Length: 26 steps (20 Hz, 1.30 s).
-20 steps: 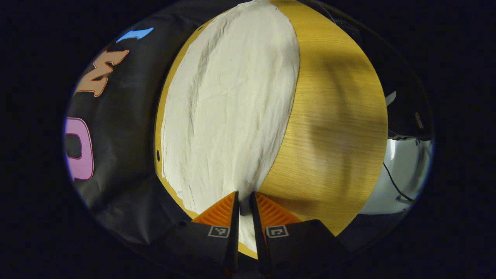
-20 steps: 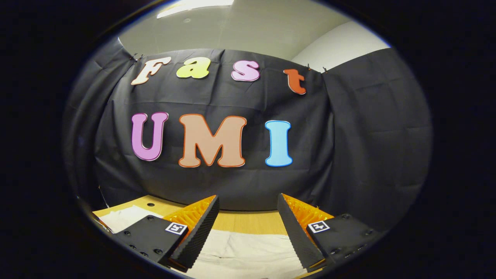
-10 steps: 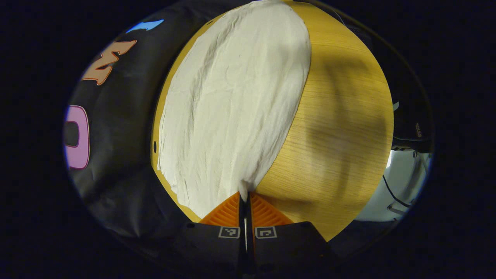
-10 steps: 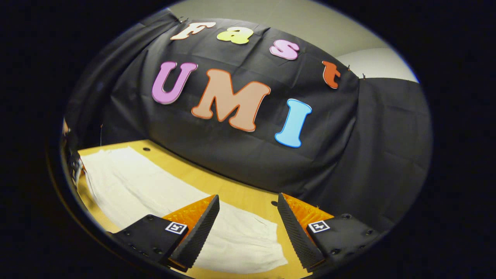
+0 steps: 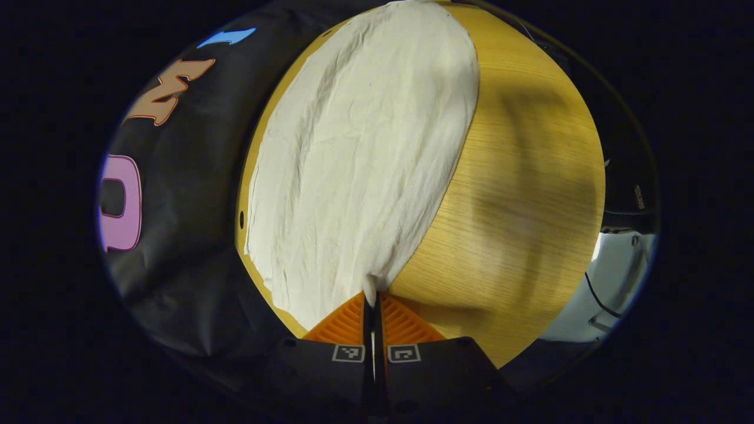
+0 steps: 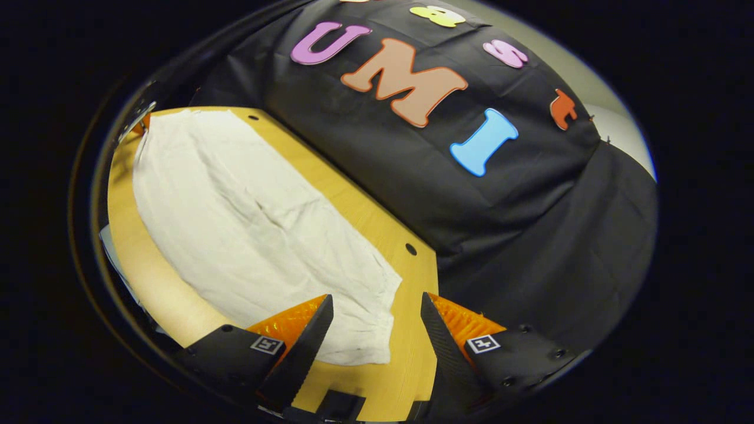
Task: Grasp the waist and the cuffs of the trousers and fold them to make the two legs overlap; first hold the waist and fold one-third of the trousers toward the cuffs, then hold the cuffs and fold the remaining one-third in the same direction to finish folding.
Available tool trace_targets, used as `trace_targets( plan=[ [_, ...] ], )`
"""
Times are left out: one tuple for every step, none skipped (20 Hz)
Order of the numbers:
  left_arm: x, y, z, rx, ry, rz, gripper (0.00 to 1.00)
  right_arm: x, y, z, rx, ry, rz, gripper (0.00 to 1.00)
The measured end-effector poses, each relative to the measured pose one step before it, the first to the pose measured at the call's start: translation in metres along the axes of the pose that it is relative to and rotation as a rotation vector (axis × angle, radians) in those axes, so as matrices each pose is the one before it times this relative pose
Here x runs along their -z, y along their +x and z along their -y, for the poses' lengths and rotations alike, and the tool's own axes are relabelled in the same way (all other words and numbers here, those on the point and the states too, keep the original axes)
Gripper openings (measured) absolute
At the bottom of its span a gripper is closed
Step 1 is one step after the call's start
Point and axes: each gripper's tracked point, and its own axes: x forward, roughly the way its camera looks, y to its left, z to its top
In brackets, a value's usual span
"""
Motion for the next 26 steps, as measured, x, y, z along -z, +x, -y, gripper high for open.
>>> trace_targets(
  plan=[
    [0.00069,-0.00012,0.00019,-0.00546,0.00243,-0.0021,0.0,0.00746,0.00171,-0.00526,-0.01635,-0.02977,-0.01169,0.97],
    [-0.00025,-0.00005,-0.0001,-0.00552,0.00285,-0.00162,0.0,0.00799,0.00212,-0.00535,-0.01884,-0.03784,-0.01392,0.97],
    [0.00053,-0.00001,0.00018,-0.00525,0.00157,-0.0016,0.0,0.01075,0.00175,-0.00508,-0.02056,-0.04789,-0.01457,0.98],
    [-0.00091,0.00046,0.00034,-0.00469,0.00072,-0.00139,0.0,0.0076,0.0013,-0.00665,-0.01889,-0.05451,-0.00625,0.98],
    [0.00028,0.0002,-0.00012,-0.00411,-0.00023,-0.00148,0.0,0.00879,0.00238,-0.00313,-0.01194,-0.06265,-0.01105,0.98],
    [-0.00017,0.00011,0.00024,-0.00347,0.00017,-0.00166,0.0,0.00752,-0.00135,-0.00325,-0.02062,-0.05751,-0.01323,0.98],
    [0.00042,0.00006,0.00004,-0.00172,0.00161,-0.00119,0.0,0.00652,-0.00008,-0.00377,-0.01829,-0.04678,-0.01266,0.97],
    [-0.00012,0.00005,0.0002,-0.00072,0.00117,-0.00108,0.0,0.00792,0.002,-0.00658,-0.0227,-0.03642,-0.01317,0.97],
    [0.00028,0.00007,-0.00003,-0.00025,-0.00115,-0.00112,0.0,0.00531,0.002,-0.00367,-0.01891,-0.02671,-0.00874,0.95],
    [-0.00008,0.00007,0.00001,-0.00045,-0.00165,-0.00161,0.0,0.00355,0.00697,-0.00538,-0.0164,-0.02069,-0.0059,0.95],
    [0.00004,0.00016,0.00028,-0.00116,-0.00082,-0.00133,0.0,0.00227,0.00394,-0.0023,-0.01229,-0.02025,-0.00349,0.97],
    [-0.00047,0.00044,0.00031,-0.00113,0.0017,-0.0022,0.0,0.00372,0.00392,-0.00474,-0.01525,-0.0197,-0.00516,0.97],
    [0.00037,0.00003,-0.00026,-0.0014,0.00164,-0.00198,0.0,0.00199,0.00387,-0.0037,-0.01472,-0.02214,-0.00434,0.97],
    [-0.00022,0.0,0.00011,-0.00108,0.00096,-0.00225,0.01,0.00293,0.00456,-0.00511,-0.01655,-0.02298,-0.0046,0.98],
    [0.00019,0.00024,0.00003,-0.0009,-0.00127,-0.00285,0.0,0.0017,0.00372,-0.00477,-0.0166,-0.02362,-0.00682,0.98],
    [-0.0002,0.0,0.00015,-0.00059,-0.00276,-0.00356,0.0,0.00386,0.00404,-0.00448,-0.01221,-0.0242,-0.00843,0.98],
    [0.00039,0.0004,-0.00007,-0.00045,-0.00294,-0.00327,0.0,0.00149,0.00295,-0.00042,-0.00078,-0.02773,0.00095,0.95],
    [0.00026,-0.00009,0.0001,-0.001,-0.00264,-0.00385,0.0,-0.00177,0.0024,0.00116,0.00336,-0.02426,0.00613,0.97],
    [-0.00015,-0.00027,-0.00023,-0.00118,-0.00154,-0.00294,0.0,-0.00145,0.00268,0.00134,0.00264,-0.01454,0.00517,0.92],
    [-0.00025,0.00057,0.00004,-0.00188,-0.00074,-0.00282,0.0,0.00113,0.00408,0.00067,-0.00121,-0.01033,-0.00152,0.91],
    [0.00042,0.00023,0.0001,-0.00246,-0.00109,-0.00248,0.0,0.00015,0.00452,0.00187,0.00539,-0.00878,-0.00267,0.88],
    [0.0,0.00025,0.00012,-0.00131,-0.00053,-0.00274,0.0,0.00045,0.00452,0.00113,0.00748,-0.00883,-0.00234,0.85],
    [0.0003,0.00007,-0.00052,-0.00115,-0.00128,-0.00302,0.0,-0.00041,0.00437,0.00058,0.00381,-0.00755,-0.00412,0.79],
    [-0.0005,0.00059,-0.00002,-0.00161,-0.00308,-0.00359,0.0,0.00065,0.003,-0.00016,0.00107,-0.00502,-0.00371,0.76],
    [0.00022,0.00029,-0.0005,-0.00201,-0.00225,-0.00187,0.0,-0.00108,0.00279,-0.00062,-0.00546,-0.00143,-0.00725,0.69],
    [-0.00054,0.00038,-0.00056,-0.00348,-0.00274,-0.00429,0.0,-0.00081,0.00273,-0.00093,-0.00194,-0.00263,-0.00495,0.63]
  ],
)
